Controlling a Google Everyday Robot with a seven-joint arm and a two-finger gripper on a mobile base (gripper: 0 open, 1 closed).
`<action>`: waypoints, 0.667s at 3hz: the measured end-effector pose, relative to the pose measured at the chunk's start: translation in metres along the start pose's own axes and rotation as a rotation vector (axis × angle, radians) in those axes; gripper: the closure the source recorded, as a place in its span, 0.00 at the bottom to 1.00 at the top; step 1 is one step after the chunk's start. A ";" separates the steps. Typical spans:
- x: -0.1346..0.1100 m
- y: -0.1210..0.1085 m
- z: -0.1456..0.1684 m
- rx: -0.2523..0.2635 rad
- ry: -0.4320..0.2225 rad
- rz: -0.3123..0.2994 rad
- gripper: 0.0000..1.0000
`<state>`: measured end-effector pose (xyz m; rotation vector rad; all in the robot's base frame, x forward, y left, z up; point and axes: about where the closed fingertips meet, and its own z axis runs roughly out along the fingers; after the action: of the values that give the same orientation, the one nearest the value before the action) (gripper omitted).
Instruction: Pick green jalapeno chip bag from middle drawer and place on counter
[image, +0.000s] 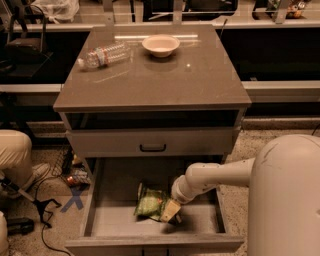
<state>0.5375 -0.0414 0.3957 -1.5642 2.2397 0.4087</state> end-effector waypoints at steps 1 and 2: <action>0.003 0.000 0.013 -0.023 0.015 0.003 0.00; 0.009 -0.002 0.020 -0.033 0.041 0.010 0.00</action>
Offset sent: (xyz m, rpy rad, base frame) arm 0.0048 -0.0051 -0.0294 -0.0525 0.0649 0.0016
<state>0.5390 -0.0407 0.3742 -1.5923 2.2831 0.4227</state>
